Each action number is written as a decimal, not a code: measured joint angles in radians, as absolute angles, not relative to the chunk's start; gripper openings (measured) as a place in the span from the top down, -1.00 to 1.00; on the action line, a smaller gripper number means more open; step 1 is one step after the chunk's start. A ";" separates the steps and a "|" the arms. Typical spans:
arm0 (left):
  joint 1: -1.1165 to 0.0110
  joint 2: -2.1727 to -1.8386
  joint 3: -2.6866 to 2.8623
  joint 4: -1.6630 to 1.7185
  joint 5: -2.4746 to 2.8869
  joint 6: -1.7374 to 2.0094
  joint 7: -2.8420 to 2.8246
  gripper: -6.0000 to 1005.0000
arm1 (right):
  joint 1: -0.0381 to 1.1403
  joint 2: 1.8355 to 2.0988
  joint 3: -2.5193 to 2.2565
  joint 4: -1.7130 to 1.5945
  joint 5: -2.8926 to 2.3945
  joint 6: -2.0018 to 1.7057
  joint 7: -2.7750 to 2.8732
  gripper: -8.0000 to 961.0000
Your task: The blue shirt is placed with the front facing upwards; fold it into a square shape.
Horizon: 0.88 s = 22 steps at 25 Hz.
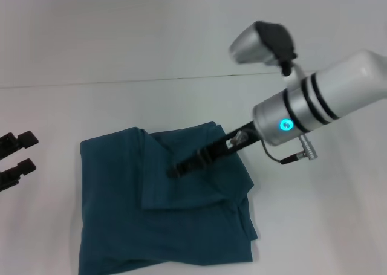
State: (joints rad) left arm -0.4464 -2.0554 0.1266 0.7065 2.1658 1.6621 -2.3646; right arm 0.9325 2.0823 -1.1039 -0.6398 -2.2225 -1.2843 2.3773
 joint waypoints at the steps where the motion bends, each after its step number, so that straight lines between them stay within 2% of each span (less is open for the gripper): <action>1: -0.445 -2.055 0.125 0.707 2.166 1.663 -2.365 -0.63 | 0.939 2.085 -1.124 -0.643 -2.232 -1.289 2.361 -0.71; 13: -0.437 -2.058 0.124 0.705 2.166 1.656 -2.357 -0.63 | 1.003 2.106 -1.396 -0.653 -2.194 -1.221 2.253 -0.71; 22: -0.436 -2.059 0.124 0.702 2.166 1.654 -2.354 -0.63 | 1.006 2.107 -1.557 -0.675 -2.114 -1.110 2.245 -0.71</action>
State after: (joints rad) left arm -0.4360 -2.0586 0.1243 0.7023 2.1660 1.6540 -2.3536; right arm 1.0059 2.1065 -1.5571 -0.6751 -2.1140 -1.1102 2.2449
